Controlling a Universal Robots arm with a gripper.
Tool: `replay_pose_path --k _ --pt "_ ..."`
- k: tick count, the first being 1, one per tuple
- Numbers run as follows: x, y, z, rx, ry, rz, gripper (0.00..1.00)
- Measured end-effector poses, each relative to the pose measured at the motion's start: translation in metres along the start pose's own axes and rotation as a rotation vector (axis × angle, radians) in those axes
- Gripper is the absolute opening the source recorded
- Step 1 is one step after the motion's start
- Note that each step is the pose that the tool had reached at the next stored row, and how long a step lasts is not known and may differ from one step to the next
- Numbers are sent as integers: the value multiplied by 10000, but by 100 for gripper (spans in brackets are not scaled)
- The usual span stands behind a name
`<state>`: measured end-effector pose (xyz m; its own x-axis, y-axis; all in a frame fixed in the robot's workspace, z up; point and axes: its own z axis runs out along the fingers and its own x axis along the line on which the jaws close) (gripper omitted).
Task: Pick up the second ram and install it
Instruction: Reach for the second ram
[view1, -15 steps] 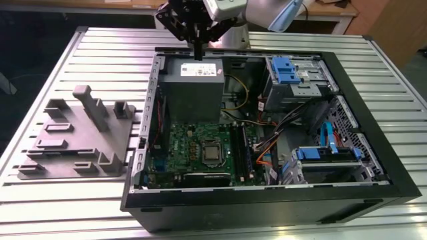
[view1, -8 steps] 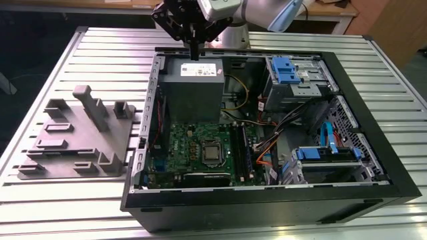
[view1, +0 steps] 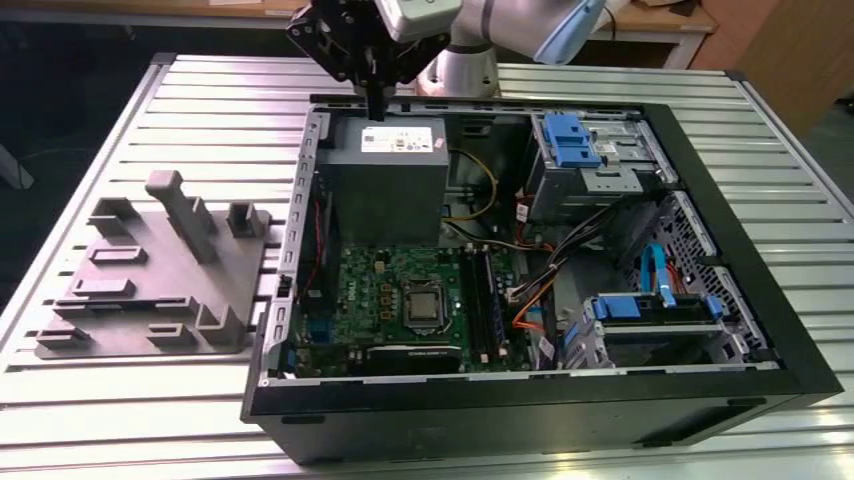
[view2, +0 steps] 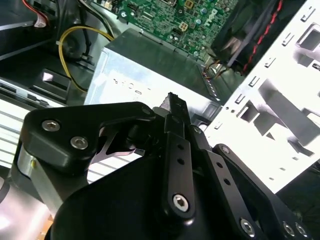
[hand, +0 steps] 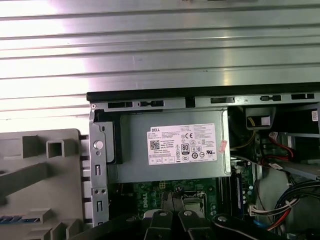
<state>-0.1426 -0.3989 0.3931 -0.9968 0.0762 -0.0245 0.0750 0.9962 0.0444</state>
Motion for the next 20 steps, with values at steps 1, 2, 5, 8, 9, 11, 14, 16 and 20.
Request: replay_pose_path --k 1,2,5,8,9,11,14,16,20 --pt "18 -1 0 0 0 0 7" --pt "35 -3 -1 -1 -1 0 7" --pt "91 -7 -2 -1 -2 1 7" --pt "150 -11 -3 -1 -4 0 7" --pt "170 -13 -4 -1 -6 0 7" --pt "212 -16 -5 -1 -7 -1 7" --pt "276 -21 -7 -1 -11 1 7" --pt "318 -24 -8 -1 -14 0 7" --pt "406 -31 -10 -2 -20 0 7"
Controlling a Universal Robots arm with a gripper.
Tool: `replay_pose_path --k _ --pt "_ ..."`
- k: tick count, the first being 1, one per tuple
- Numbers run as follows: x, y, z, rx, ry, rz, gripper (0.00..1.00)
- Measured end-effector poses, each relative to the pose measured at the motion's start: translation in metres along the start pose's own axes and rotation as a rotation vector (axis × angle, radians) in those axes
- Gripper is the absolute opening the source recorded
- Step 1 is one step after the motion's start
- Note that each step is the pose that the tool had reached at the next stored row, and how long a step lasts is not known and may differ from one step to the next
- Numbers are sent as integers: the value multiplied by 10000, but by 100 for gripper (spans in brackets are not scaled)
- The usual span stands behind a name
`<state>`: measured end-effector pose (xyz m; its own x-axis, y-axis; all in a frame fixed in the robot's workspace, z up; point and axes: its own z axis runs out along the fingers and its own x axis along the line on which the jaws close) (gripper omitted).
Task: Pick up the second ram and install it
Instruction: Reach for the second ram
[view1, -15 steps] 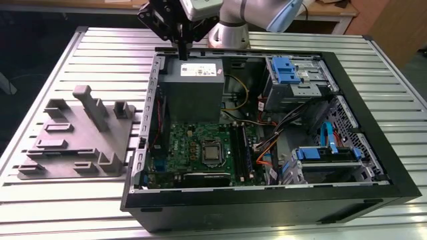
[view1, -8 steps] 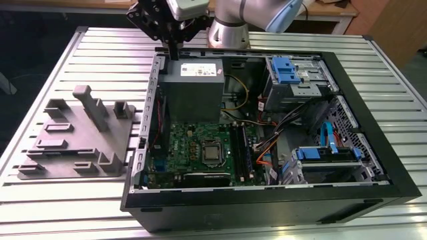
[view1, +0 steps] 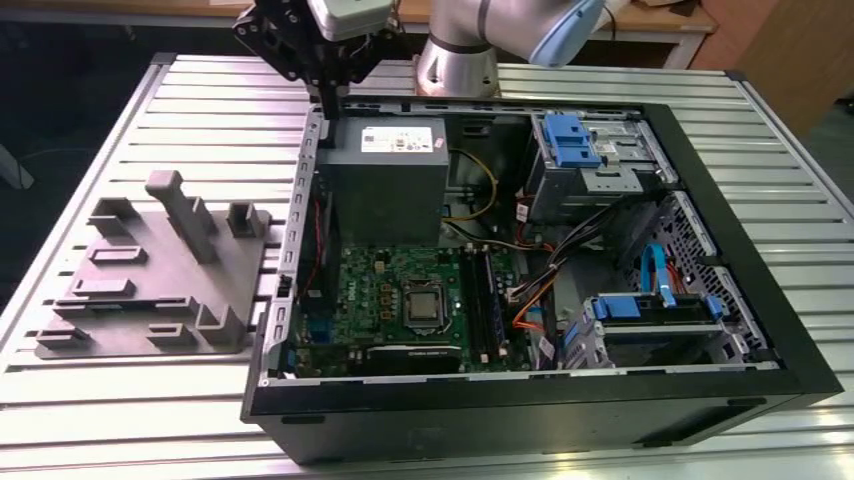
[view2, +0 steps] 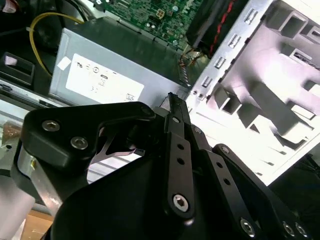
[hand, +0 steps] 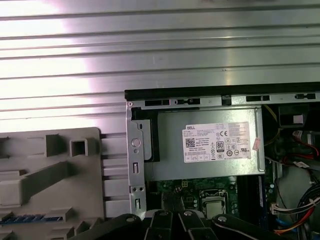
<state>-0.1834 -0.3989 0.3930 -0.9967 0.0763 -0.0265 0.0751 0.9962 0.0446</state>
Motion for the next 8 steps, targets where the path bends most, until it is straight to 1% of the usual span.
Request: replay_pose_path --k 8 --pt "177 -13 -5 -1 -12 -1 7"
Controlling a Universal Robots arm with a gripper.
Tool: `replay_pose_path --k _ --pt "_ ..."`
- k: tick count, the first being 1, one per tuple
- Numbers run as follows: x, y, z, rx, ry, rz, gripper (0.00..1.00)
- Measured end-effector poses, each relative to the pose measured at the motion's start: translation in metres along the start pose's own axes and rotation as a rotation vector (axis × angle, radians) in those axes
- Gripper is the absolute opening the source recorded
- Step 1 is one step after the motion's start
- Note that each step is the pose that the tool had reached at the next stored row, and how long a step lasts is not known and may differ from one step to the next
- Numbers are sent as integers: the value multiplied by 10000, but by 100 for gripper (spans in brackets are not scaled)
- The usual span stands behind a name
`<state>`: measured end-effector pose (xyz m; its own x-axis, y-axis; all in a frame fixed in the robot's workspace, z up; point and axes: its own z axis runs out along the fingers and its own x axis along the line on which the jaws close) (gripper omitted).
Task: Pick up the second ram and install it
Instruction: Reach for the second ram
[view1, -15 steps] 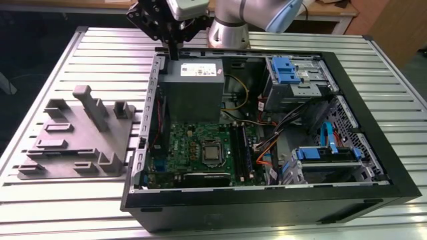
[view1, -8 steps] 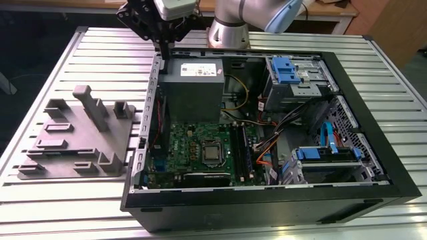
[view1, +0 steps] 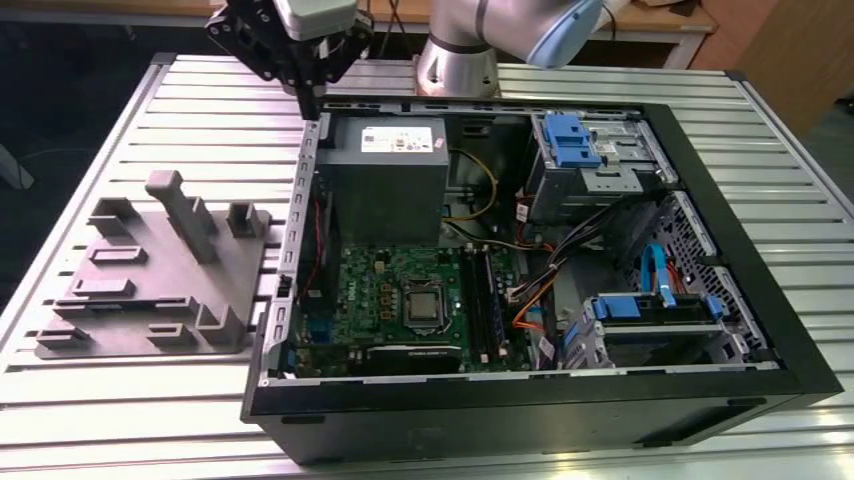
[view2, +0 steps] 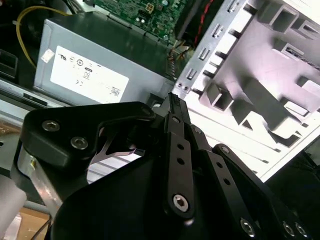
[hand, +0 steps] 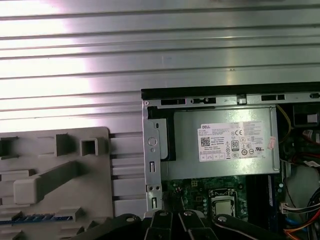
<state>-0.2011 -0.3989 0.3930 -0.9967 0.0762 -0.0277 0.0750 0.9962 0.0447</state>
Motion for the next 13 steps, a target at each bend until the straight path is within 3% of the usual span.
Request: replay_pose_path --k 6,13 --pt "151 -12 -3 -1 -14 -2 7" --pt "385 -29 -5 -3 -34 -2 7"
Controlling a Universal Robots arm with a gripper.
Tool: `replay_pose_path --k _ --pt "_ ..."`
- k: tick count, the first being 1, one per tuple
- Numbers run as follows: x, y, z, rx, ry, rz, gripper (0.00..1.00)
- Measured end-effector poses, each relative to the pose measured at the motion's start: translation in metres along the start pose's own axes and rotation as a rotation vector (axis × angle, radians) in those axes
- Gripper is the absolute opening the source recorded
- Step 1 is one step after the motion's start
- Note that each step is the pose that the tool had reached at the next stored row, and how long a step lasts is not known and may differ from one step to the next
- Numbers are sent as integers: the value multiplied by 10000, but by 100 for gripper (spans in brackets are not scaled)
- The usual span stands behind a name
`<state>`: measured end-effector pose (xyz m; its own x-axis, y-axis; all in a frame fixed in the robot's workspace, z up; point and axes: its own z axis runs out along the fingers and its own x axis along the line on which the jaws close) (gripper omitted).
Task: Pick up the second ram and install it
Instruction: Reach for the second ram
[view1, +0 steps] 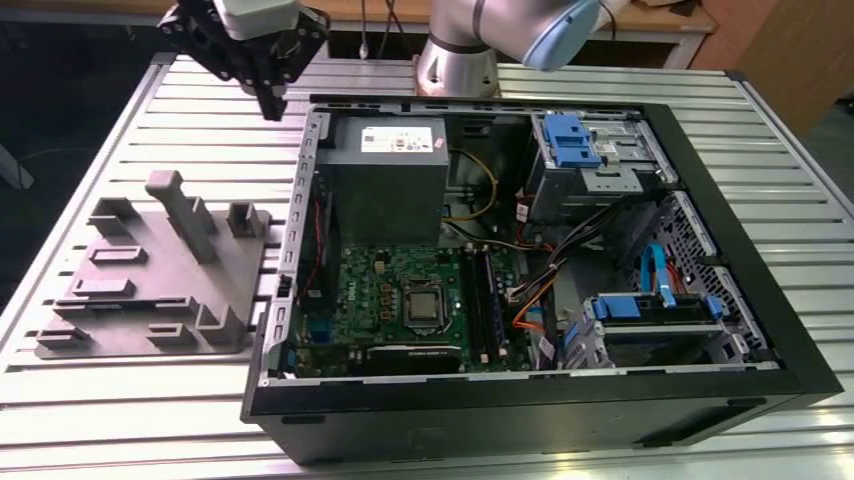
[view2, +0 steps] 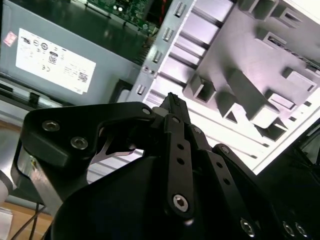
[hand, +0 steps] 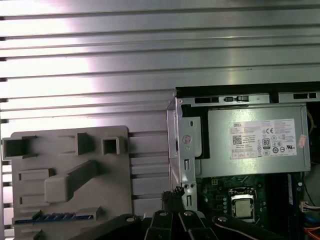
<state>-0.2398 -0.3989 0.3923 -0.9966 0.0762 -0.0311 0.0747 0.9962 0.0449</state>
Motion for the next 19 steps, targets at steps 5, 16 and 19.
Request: replay_pose_path --k 5,16,19 --pt "175 -13 -3 0 -11 -1 7" --pt "535 -41 -7 -1 -22 1 7" --pt "635 -48 -9 -1 -26 -1 7"
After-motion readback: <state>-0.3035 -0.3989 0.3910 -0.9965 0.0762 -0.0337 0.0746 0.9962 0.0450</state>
